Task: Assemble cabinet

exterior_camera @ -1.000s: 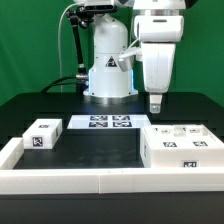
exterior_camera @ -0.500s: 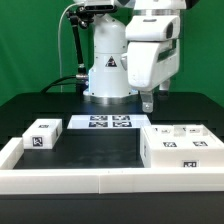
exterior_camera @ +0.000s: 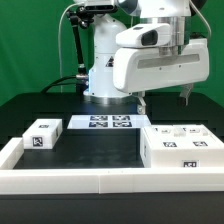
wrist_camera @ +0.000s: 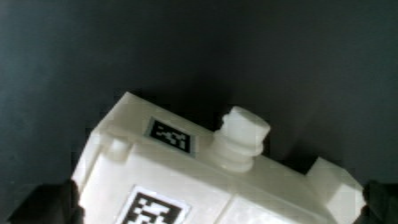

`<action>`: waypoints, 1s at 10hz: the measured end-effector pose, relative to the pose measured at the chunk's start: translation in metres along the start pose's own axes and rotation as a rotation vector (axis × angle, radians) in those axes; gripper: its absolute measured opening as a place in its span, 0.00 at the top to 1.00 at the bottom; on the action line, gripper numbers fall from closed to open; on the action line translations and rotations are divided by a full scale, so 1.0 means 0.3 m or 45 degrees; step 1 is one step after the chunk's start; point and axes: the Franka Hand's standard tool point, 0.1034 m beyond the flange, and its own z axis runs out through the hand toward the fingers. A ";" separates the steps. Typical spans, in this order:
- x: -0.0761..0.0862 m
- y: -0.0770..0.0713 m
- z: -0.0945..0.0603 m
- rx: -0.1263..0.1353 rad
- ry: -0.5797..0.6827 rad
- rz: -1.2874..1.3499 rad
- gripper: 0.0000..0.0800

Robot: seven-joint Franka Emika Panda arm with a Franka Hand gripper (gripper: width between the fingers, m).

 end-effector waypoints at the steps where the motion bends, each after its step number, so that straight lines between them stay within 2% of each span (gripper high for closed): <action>1: 0.003 -0.008 0.000 0.011 0.002 0.093 0.01; 4: 0.005 -0.030 0.005 0.036 0.003 0.365 0.01; 6: -0.011 -0.072 0.029 0.022 -0.025 0.614 0.01; 8: -0.025 -0.075 0.062 0.005 -0.039 0.750 0.01; 9: -0.034 -0.074 0.072 0.002 -0.043 0.818 0.01; 10: -0.026 -0.085 0.069 0.019 -0.041 0.897 0.01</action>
Offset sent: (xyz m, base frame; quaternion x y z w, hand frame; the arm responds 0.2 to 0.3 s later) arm 0.0000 0.0000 0.0000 0.0000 0.0000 0.1938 0.9810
